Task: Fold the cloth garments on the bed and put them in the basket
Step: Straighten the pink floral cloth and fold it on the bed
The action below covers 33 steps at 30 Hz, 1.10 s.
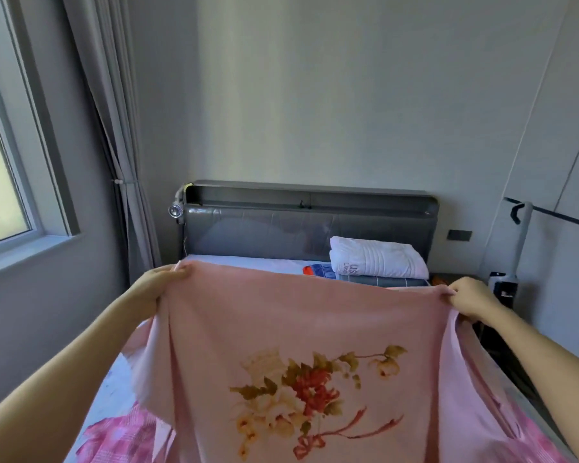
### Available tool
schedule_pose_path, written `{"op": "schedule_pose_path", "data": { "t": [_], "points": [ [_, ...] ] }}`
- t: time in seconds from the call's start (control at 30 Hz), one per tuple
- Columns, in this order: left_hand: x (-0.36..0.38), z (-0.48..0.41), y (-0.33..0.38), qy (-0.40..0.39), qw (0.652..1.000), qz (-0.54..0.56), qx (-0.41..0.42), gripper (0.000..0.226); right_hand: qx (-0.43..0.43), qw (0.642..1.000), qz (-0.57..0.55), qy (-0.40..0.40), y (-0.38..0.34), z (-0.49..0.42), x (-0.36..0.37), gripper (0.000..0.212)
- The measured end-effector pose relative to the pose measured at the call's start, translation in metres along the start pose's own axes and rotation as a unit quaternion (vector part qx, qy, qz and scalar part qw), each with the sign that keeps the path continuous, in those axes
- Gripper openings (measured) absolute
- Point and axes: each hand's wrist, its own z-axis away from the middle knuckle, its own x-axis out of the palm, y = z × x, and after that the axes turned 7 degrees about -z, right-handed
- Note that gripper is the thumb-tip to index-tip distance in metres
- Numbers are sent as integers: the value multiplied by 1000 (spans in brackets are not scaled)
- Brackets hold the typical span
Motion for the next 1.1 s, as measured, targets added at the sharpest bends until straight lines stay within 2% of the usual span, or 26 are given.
{"op": "schedule_pose_path", "data": {
  "t": [0.13,0.23,0.3,0.37,0.4,0.47,0.57,0.67,0.77,0.87,0.93,0.97,1.03,1.1],
  "points": [
    [27,-50,7,97,995,22,16,15,44,982,-153,103,-26,-52,42,26],
    [37,-92,46,129,990,45,43,4,69,928,-312,195,-74,-93,25,27],
    [37,-123,105,133,981,69,123,10,5,872,-401,279,-120,-124,-18,29],
    [28,-143,177,142,963,94,209,10,-88,812,-457,352,-161,-142,-80,32],
    [20,-147,207,153,952,102,245,9,-131,793,-464,372,-177,-147,-108,35],
    [2,-143,259,161,933,118,299,10,-210,768,-450,405,-197,-148,-158,38],
    [-18,-123,307,140,908,147,367,10,-242,756,-402,456,-199,-134,-205,38],
    [-23,-99,326,135,894,150,401,10,-239,757,-366,486,-188,-116,-209,35],
    [-20,-77,317,154,891,89,418,10,-232,779,-339,473,-168,-96,-194,34],
    [-21,-49,285,164,899,-34,405,16,-212,822,-297,437,-136,-74,-169,32],
    [-29,-27,256,125,908,-130,378,12,-199,853,-265,404,-110,-53,-148,31],
    [-36,-16,242,97,914,-170,354,22,-193,870,-244,383,-98,-42,-139,31],
    [-52,11,203,56,925,-245,284,55,-172,906,-186,339,-71,-15,-119,31],
    [-59,33,167,43,925,-293,238,69,-170,928,-136,301,-47,10,-105,32]
  ]
}}
